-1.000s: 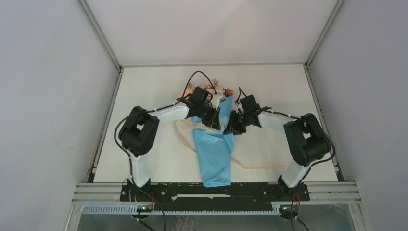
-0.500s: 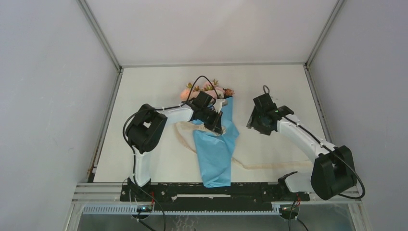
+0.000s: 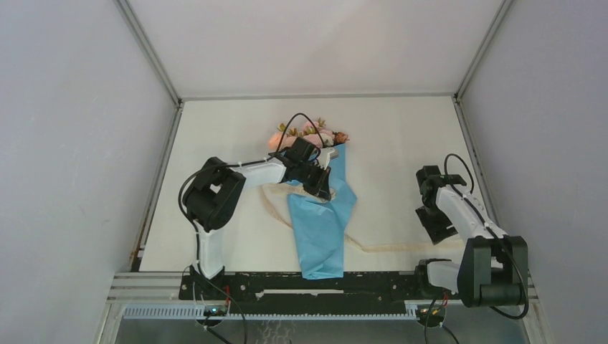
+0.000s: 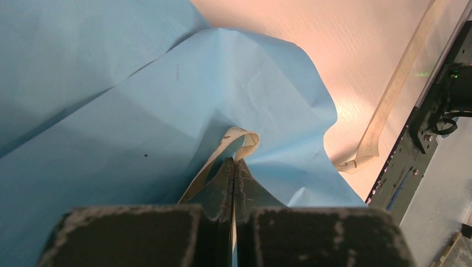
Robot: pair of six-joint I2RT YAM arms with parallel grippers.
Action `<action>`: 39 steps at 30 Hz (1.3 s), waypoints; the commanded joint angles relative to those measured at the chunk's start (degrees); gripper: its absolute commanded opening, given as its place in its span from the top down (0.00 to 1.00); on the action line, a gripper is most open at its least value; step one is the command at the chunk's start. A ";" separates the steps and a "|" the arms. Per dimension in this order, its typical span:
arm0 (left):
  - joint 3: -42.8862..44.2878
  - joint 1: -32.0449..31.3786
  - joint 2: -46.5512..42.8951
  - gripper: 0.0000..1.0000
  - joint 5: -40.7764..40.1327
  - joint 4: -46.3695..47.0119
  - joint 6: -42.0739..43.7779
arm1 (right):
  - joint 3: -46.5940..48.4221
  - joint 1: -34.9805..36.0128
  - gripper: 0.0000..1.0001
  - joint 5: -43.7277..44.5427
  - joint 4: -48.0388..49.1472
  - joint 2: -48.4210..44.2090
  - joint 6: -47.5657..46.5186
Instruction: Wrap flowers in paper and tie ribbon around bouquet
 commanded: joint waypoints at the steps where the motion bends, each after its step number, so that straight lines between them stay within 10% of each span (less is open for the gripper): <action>1: -1.24 -0.49 -2.73 1.00 -0.30 0.33 0.92 | -2.14 -0.48 0.26 -0.40 0.96 1.56 8.23; 11: -0.96 -0.67 -2.03 1.00 -0.66 -0.23 1.32 | -11.83 0.30 0.38 -9.73 11.66 3.81 18.92; 19: 0.32 -0.72 -2.59 1.00 -0.82 -2.84 3.17 | -13.46 1.39 1.00 -10.35 21.70 3.44 16.80; 25: 1.17 -0.87 -3.06 1.00 -2.21 -5.48 5.81 | -8.26 0.86 1.00 -10.81 24.54 3.66 3.16; 29: 1.10 -0.95 -3.23 1.00 -3.13 -6.00 6.68 | -0.30 15.34 1.00 -9.06 8.57 5.01 4.44; 39: 1.23 -1.71 -2.65 1.00 -2.70 -6.25 6.74 | -4.30 42.71 0.57 -23.67 13.95 7.36 27.18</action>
